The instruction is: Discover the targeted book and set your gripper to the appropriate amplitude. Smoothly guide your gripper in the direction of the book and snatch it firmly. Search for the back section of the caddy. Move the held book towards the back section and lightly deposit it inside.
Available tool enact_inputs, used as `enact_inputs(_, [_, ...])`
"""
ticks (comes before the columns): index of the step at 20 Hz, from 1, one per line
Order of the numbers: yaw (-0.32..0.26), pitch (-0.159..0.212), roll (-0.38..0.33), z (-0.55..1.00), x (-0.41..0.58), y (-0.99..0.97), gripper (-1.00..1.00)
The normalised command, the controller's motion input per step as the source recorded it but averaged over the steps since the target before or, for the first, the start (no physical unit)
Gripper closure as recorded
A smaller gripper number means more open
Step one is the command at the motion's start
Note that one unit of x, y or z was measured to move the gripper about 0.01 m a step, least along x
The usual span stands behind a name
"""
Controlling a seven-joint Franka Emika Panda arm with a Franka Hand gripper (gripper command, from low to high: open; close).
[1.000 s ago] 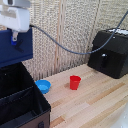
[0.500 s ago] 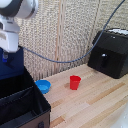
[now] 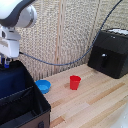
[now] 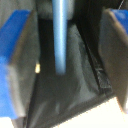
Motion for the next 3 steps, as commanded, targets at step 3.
enact_inputs(3, [0.222, -0.028, 0.030, 0.52, 0.036, -0.32, -1.00])
